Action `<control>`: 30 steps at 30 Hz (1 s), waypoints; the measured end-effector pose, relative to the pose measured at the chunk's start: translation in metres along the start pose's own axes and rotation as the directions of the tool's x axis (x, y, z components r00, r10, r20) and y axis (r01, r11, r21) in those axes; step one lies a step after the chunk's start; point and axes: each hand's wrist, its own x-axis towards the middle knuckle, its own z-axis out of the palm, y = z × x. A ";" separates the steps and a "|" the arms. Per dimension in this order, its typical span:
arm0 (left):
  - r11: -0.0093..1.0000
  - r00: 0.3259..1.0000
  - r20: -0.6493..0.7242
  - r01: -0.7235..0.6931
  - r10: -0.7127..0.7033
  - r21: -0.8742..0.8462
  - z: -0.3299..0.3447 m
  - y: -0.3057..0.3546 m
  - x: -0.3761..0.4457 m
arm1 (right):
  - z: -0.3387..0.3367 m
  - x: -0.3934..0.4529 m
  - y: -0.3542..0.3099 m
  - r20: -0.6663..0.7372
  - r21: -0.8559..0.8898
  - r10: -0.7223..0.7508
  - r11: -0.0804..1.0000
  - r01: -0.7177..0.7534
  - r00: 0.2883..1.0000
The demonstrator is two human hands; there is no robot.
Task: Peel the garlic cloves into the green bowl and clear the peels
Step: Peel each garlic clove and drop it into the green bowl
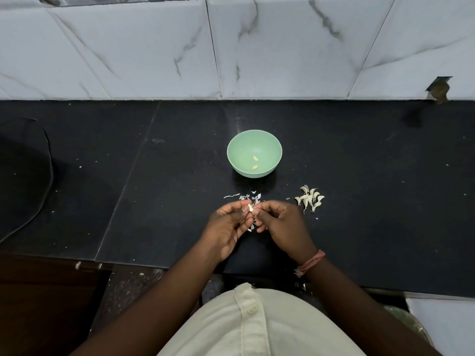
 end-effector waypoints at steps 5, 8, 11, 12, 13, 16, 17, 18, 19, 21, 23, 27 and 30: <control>0.999 0.999 0.038 0.032 -0.033 0.029 0.001 0.002 -0.002 | -0.007 0.003 -0.001 0.034 -0.014 0.027 1.000 -0.027 0.999; 0.996 0.996 0.056 0.064 -0.067 0.064 -0.001 0.005 -0.003 | -0.010 0.003 -0.003 0.066 0.004 0.045 0.999 -0.045 0.997; 0.990 0.992 0.072 0.098 -0.106 0.101 -0.003 0.008 -0.003 | -0.011 0.001 -0.006 0.088 0.008 0.053 0.999 -0.054 0.995; 0.989 0.991 0.078 0.104 -0.113 0.106 -0.003 0.008 -0.003 | -0.011 0.000 -0.007 0.093 0.002 0.052 0.999 -0.053 0.994; 0.989 0.990 0.081 0.106 -0.115 0.105 -0.003 0.009 -0.004 | -0.010 -0.001 -0.007 0.092 -0.014 0.051 0.999 -0.050 0.995; 0.993 0.994 0.065 0.087 -0.092 0.079 0.000 0.008 -0.003 | -0.005 -0.002 -0.006 0.056 -0.109 0.030 0.994 -0.024 0.998; 0.995 0.995 0.055 0.077 -0.081 0.069 0.001 0.008 -0.003 | -0.004 -0.003 -0.006 0.046 -0.138 0.020 0.990 -0.013 0.999; 0.996 0.996 0.047 0.067 -0.070 0.060 0.001 0.008 -0.003 | -0.004 -0.004 -0.006 0.037 -0.153 0.006 0.988 0.000 0.999; 0.997 0.997 0.042 0.058 -0.060 0.051 0.001 0.008 -0.002 | -0.003 -0.005 -0.005 0.031 -0.153 -0.006 0.988 0.011 1.000; 0.998 0.998 0.037 0.044 -0.045 0.034 0.000 0.007 -0.002 | -0.003 -0.005 -0.004 0.021 -0.130 -0.019 0.991 0.022 1.000; 0.999 0.999 0.029 0.035 -0.036 0.031 0.000 0.007 -0.002 | -0.002 -0.005 -0.003 0.020 -0.114 -0.023 0.993 0.025 1.000; 0.998 0.999 0.030 0.009 -0.011 0.056 -0.002 0.007 -0.003 | -0.001 -0.005 -0.002 0.010 -0.094 -0.011 0.996 0.012 1.000; 0.994 0.999 0.041 -0.013 0.008 0.104 -0.003 0.007 -0.004 | -0.001 -0.005 -0.003 -0.009 -0.090 -0.008 0.996 0.007 1.000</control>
